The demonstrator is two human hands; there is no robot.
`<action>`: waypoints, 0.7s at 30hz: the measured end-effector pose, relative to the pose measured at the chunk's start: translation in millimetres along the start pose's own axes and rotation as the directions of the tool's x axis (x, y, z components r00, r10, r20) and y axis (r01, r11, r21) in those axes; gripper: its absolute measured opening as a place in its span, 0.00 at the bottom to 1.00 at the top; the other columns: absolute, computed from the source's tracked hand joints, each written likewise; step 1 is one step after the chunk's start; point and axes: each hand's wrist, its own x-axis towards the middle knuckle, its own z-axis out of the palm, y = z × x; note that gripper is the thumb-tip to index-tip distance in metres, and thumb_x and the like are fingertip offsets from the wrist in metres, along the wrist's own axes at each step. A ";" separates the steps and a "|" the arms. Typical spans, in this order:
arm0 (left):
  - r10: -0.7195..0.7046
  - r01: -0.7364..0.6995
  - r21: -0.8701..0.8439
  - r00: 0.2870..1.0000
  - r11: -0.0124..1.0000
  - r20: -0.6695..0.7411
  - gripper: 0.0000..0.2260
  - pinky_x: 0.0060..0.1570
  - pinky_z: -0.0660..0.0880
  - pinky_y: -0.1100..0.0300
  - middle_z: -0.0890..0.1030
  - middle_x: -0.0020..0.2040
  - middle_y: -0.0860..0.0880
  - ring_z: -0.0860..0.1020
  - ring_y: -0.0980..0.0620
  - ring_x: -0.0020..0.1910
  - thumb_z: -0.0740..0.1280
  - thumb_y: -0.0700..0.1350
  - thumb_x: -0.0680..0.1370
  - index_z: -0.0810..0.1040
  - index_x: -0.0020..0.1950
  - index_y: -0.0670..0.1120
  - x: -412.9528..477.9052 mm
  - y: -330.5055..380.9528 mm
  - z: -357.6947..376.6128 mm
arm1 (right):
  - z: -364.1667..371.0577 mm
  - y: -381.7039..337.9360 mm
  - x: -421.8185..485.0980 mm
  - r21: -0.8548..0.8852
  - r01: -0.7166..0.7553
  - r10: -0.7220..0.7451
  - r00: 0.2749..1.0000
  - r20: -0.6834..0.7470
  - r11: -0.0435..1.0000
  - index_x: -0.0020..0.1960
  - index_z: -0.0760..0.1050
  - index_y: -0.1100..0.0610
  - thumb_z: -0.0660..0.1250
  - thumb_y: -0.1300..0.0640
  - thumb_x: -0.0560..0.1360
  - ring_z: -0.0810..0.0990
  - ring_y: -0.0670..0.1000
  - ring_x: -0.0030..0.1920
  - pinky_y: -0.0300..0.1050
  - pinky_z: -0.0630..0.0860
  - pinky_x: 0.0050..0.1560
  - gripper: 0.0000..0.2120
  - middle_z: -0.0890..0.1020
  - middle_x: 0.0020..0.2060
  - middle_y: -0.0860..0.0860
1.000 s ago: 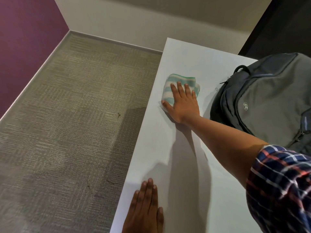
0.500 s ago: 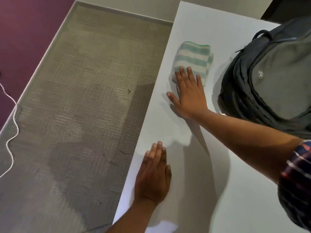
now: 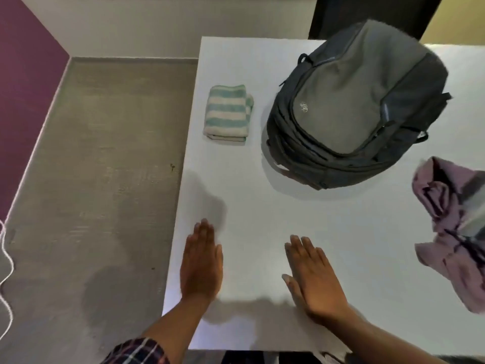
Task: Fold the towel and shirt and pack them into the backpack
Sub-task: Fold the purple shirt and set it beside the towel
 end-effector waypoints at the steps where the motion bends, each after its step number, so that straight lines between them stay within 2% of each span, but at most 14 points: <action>1: -0.003 0.003 -0.006 1.000 1.000 -0.007 0.24 0.75 0.55 0.50 0.61 0.76 0.40 0.60 0.43 0.76 0.50 0.47 0.82 0.64 0.74 0.36 -0.1 1.1 1.0 | -0.9 10.3 -11.5 0.028 -0.035 0.036 0.999 -0.029 0.999 0.81 0.50 0.51 0.49 0.42 0.82 0.44 0.52 0.80 0.52 0.49 0.76 0.29 0.47 0.80 0.48; 3: -0.051 0.051 -0.006 0.998 0.999 -0.023 0.25 0.75 0.51 0.53 0.60 0.76 0.40 0.62 0.41 0.75 0.46 0.47 0.83 0.63 0.74 0.34 1.0 8.7 2.6 | -4.3 30.4 -30.4 0.090 -0.128 0.135 0.988 -0.077 0.988 0.81 0.49 0.51 0.49 0.45 0.83 0.43 0.52 0.80 0.53 0.53 0.77 0.28 0.47 0.80 0.47; 6: -0.110 0.109 0.019 0.994 0.994 0.014 0.28 0.74 0.54 0.51 0.60 0.76 0.40 0.63 0.41 0.74 0.44 0.49 0.80 0.62 0.74 0.34 1.6 31.0 6.5 | -15.0 57.7 -51.8 0.137 -0.229 0.248 0.958 -0.143 0.964 0.81 0.44 0.48 0.46 0.44 0.83 0.39 0.50 0.79 0.55 0.51 0.78 0.28 0.45 0.80 0.45; 9: -0.007 0.000 0.077 0.996 0.997 0.087 0.31 0.75 0.52 0.52 0.53 0.78 0.43 0.56 0.46 0.77 0.41 0.53 0.78 0.55 0.77 0.37 -0.7 62.8 14.3 | -36.1 89.8 -69.1 0.185 -0.318 0.358 0.899 -0.254 0.930 0.80 0.44 0.47 0.42 0.44 0.82 0.42 0.50 0.79 0.53 0.50 0.77 0.28 0.46 0.79 0.47; 12: 0.095 -0.109 0.073 0.982 0.991 0.166 0.33 0.76 0.47 0.56 0.48 0.79 0.47 0.49 0.51 0.78 0.41 0.56 0.77 0.51 0.78 0.40 -4.9 98.8 22.4 | -54.0 134.6 -84.4 0.213 -0.399 0.449 0.834 -0.321 0.892 0.80 0.52 0.52 0.49 0.47 0.81 0.46 0.50 0.79 0.53 0.51 0.77 0.28 0.49 0.78 0.48; 16: 0.180 -0.199 0.070 0.961 0.978 0.211 0.35 0.75 0.46 0.57 0.48 0.79 0.46 0.48 0.51 0.78 0.40 0.57 0.75 0.51 0.79 0.40 -3.2 147.6 24.8 | -69.8 183.8 -103.1 0.224 -0.490 0.539 0.766 -0.351 0.843 0.79 0.58 0.56 0.49 0.47 0.80 0.52 0.56 0.79 0.55 0.49 0.77 0.29 0.56 0.79 0.53; 21: 0.252 -0.264 0.028 0.945 0.964 0.210 0.32 0.75 0.46 0.57 0.50 0.79 0.45 0.48 0.50 0.78 0.45 0.55 0.78 0.52 0.78 0.40 -5.4 193.9 26.5 | -83.0 224.4 -123.5 0.215 -0.578 0.611 0.686 -0.394 0.787 0.79 0.56 0.56 0.52 0.47 0.81 0.49 0.58 0.79 0.60 0.51 0.76 0.29 0.53 0.79 0.56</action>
